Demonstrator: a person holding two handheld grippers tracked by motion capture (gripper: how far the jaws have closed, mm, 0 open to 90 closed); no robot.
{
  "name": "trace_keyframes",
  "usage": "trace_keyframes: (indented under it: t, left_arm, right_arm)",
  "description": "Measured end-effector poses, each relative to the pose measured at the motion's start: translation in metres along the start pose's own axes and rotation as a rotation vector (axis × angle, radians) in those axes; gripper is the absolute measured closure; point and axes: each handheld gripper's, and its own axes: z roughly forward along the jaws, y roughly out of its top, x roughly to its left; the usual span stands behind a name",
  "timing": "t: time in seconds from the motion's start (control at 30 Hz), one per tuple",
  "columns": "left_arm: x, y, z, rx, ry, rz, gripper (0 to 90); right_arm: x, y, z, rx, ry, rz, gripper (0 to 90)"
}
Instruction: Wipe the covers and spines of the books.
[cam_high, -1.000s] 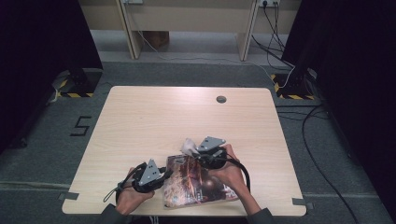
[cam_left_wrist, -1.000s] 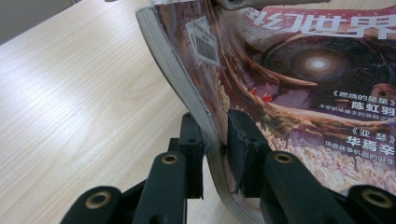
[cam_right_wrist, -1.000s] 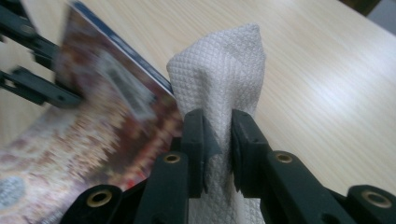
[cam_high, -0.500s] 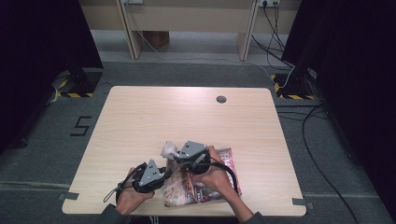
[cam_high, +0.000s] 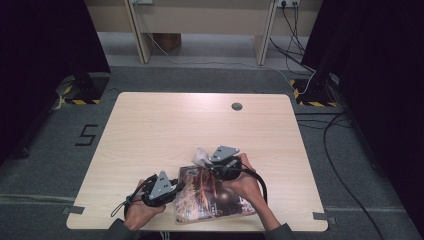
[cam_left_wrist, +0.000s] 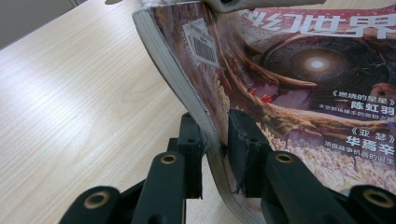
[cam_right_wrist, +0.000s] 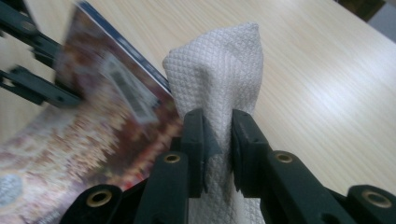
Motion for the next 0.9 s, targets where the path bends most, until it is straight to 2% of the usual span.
trace_keyframes:
  t: [0.5, 0.9]
  left_arm:
    - [0.0, 0.0, 0.0, -0.01, -0.001, -0.001, 74.9]
    - [-0.001, 0.001, -0.001, -0.01, 0.0, 0.006, 75.0]
  right_arm:
    - [-0.045, -0.033, 0.0, 0.081, -0.034, 0.111, 77.0]
    - [-0.081, -0.068, -0.001, 0.146, -0.108, 0.216, 77.1]
